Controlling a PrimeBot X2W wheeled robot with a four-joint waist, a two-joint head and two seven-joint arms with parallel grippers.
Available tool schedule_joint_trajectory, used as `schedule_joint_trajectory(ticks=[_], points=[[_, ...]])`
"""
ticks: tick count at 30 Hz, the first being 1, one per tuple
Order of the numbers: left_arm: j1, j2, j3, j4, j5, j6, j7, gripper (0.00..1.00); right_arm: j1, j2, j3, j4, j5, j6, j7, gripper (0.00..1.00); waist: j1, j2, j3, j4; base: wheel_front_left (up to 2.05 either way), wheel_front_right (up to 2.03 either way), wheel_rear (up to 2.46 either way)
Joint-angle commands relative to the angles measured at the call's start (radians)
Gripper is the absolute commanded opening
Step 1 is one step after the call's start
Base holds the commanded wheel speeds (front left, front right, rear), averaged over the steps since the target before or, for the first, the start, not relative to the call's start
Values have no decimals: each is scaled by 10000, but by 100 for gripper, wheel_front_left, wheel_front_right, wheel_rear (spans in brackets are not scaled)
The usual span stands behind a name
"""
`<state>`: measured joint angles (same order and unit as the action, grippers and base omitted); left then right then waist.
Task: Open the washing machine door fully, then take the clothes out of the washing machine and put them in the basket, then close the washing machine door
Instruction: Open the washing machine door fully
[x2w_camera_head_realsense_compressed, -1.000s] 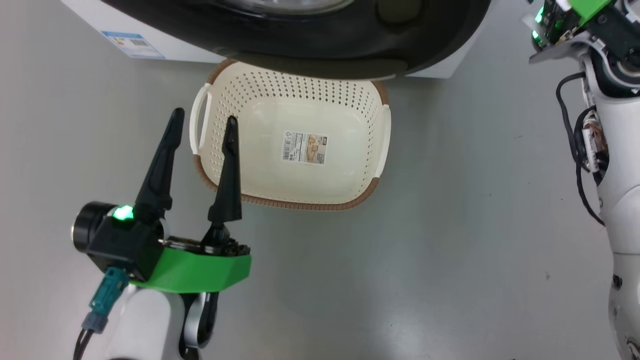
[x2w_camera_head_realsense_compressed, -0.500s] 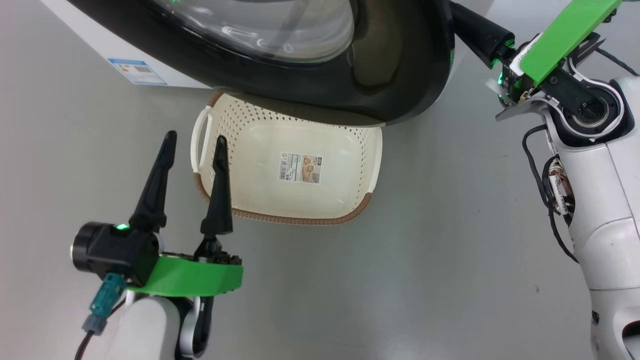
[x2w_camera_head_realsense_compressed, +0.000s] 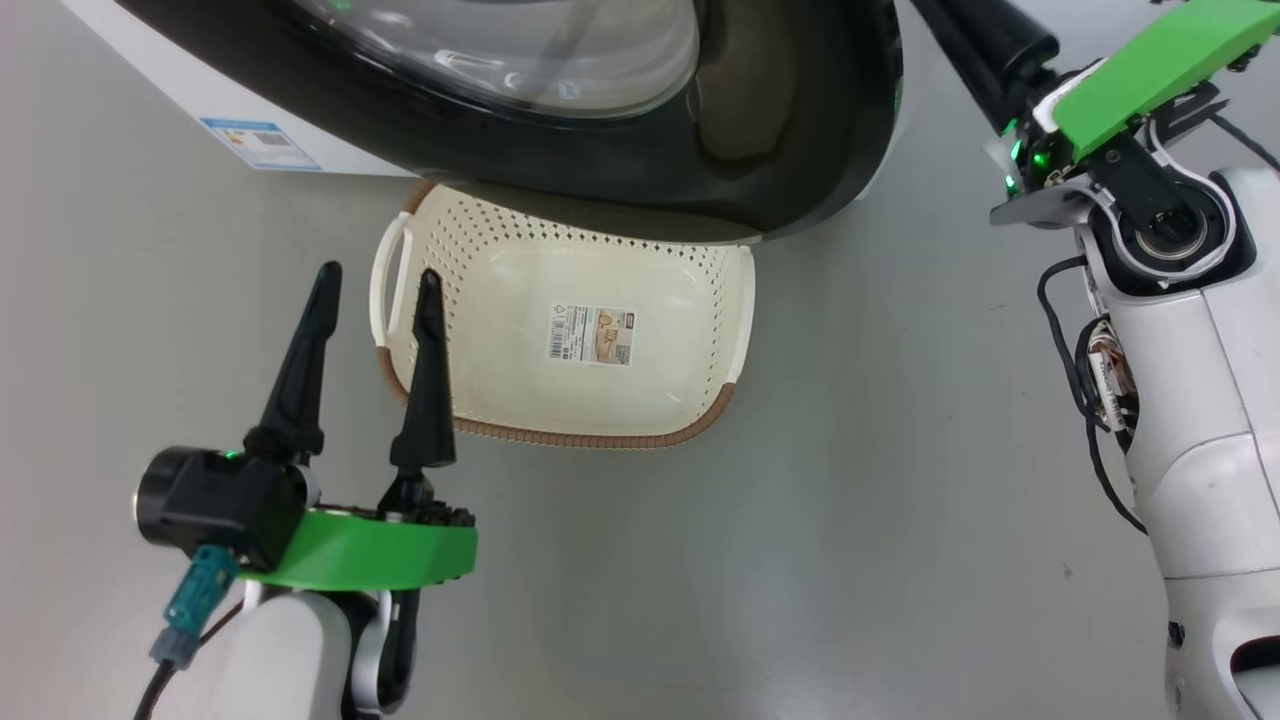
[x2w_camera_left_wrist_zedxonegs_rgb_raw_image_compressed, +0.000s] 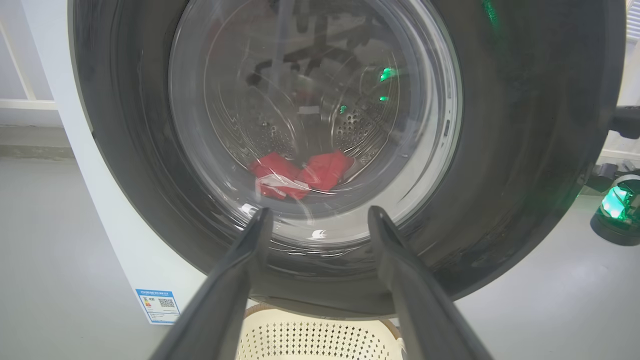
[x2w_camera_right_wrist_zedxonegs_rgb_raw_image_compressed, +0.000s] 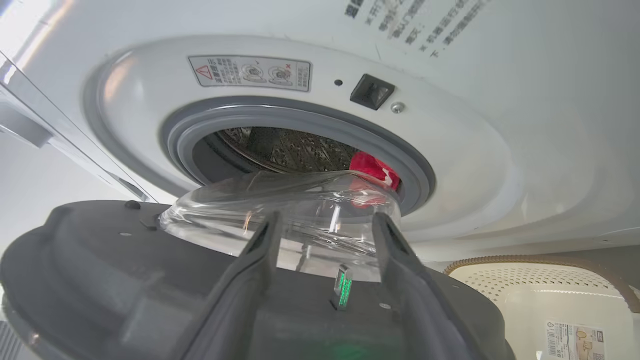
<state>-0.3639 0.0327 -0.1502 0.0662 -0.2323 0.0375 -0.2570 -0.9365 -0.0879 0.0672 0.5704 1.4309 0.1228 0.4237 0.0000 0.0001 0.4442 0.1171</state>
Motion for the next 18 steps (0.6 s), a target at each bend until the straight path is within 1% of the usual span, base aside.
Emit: schedule_joint_trajectory(ticks=[1, 5, 7, 12, 18], points=[[175, 175, 382, -264, -90, 43, -47, 100, -140, 214, -21, -337, -42, 79, -200, 100, 0, -1, 6, -25, 0, 0, 0], [176, 175, 412, -295, -85, 24, -47, 100, -28, 185, -168, -496, -204, 79, -848, 100, 0, -1, 21, -103, 0, 0, 0], [164, 175, 408, -322, -116, 3, -47, 100, 118, 35, -77, -705, -497, 79, -1140, 100, 0, -1, 26, -125, 0, 0, 0], [144, 175, 453, -392, -182, -18, -47, 100, 751, -567, 527, -1474, -1944, 79, -2510, 100, 0, -1, 30, -177, 0, 0, 0], [168, 175, 520, -377, -133, -72, -47, 100, 1623, -960, 1306, -2145, -3165, 79, -4283, 100, 0, -1, -42, -290, 0, 0, 0]])
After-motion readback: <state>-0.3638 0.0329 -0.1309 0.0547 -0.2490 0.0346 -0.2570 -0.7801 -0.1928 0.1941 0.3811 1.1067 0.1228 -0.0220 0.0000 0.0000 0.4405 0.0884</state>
